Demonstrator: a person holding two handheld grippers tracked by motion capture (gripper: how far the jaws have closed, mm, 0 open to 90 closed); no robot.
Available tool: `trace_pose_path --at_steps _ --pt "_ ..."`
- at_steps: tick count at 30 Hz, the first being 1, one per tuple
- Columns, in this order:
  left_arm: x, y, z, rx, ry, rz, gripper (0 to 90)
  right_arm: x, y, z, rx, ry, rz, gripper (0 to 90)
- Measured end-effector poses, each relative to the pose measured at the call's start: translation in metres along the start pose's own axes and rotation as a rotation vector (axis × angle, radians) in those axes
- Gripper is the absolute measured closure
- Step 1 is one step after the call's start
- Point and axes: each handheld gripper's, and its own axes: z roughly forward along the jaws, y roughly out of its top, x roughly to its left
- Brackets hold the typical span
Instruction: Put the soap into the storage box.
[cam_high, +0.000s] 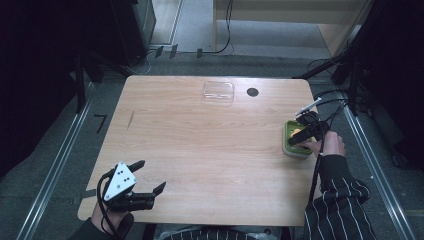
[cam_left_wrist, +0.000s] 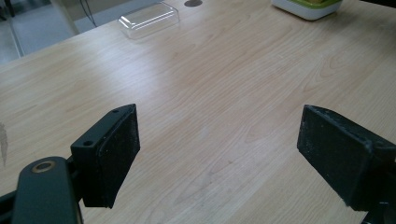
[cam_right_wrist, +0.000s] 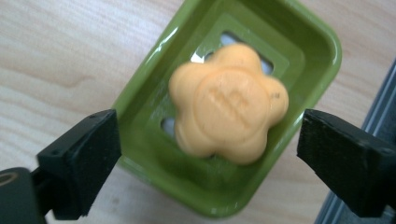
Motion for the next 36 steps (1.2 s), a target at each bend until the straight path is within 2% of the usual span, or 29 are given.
trace_pose_path --at_steps 9,13,25,36 --pt "0.0 0.0 0.001 0.0 -0.001 0.001 13.6 0.009 -0.013 -0.011 0.047 0.015 0.002 1.3" --pt "0.0 0.0 0.0 0.0 -0.002 0.003 13.6 0.018 -0.02 -0.013 0.058 0.013 -0.005 1.3" --pt "0.0 0.0 0.0 0.003 -0.001 0.004 13.6 0.05 -0.042 -0.014 0.109 0.001 -0.093 1.2" --pt "0.0 0.001 0.0 0.001 -0.001 0.006 13.6 0.08 -0.069 -0.004 0.164 0.022 -0.175 1.4"
